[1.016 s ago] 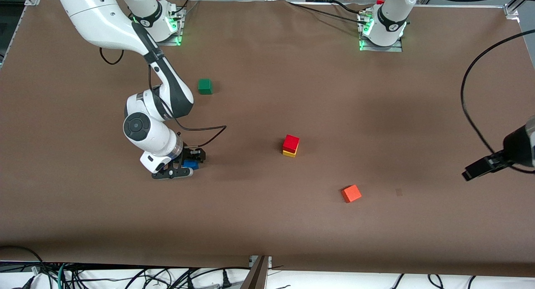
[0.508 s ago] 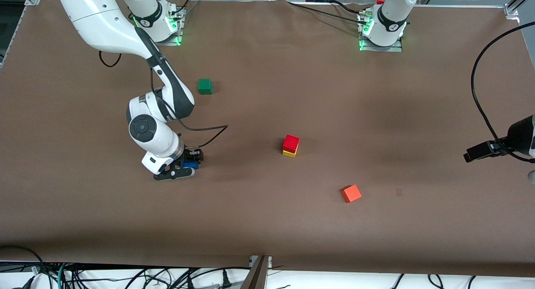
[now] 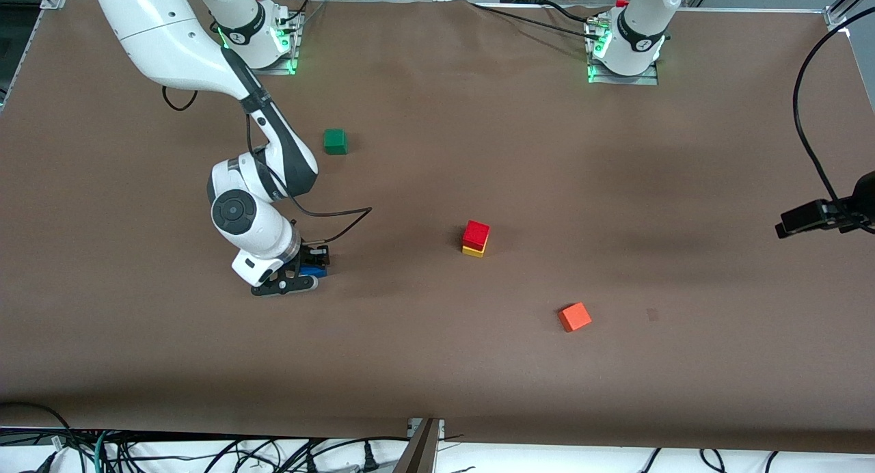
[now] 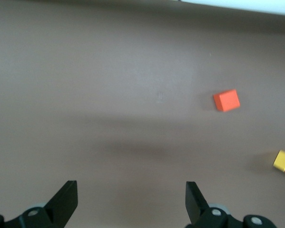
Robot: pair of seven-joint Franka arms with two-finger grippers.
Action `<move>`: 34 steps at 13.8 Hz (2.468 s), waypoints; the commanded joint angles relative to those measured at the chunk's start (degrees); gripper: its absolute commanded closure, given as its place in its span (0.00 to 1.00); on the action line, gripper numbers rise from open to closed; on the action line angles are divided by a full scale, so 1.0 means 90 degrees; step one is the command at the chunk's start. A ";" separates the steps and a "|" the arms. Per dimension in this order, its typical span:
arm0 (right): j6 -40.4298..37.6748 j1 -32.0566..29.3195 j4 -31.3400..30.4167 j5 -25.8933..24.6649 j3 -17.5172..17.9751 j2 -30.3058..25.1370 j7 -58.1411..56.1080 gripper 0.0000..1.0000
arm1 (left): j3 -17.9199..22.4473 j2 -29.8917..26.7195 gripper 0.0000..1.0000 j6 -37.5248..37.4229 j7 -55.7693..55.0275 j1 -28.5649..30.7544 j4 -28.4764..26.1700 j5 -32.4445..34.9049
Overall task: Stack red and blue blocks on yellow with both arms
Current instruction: 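Withdraw the left gripper toward its base while the right gripper holds blue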
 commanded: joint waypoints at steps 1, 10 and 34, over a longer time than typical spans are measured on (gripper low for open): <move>0.0076 -0.0055 0.0004 -0.0116 0.0051 0.0070 0.0130 0.50 | 0.0280 -0.0609 0.00 0.0053 0.0580 -0.0067 -0.0744 -0.0022; 0.0085 -0.0065 -0.0006 -0.0116 0.0051 0.0080 0.0129 0.49 | 0.0320 -0.1840 0.00 0.0521 0.0463 -0.0243 -0.2560 -0.0022; 0.1677 -0.0719 -0.0572 -0.0135 0.0041 0.0587 -0.0711 0.19 | 0.0301 -0.1519 0.00 0.0698 0.0366 -0.0126 -0.2464 -0.0120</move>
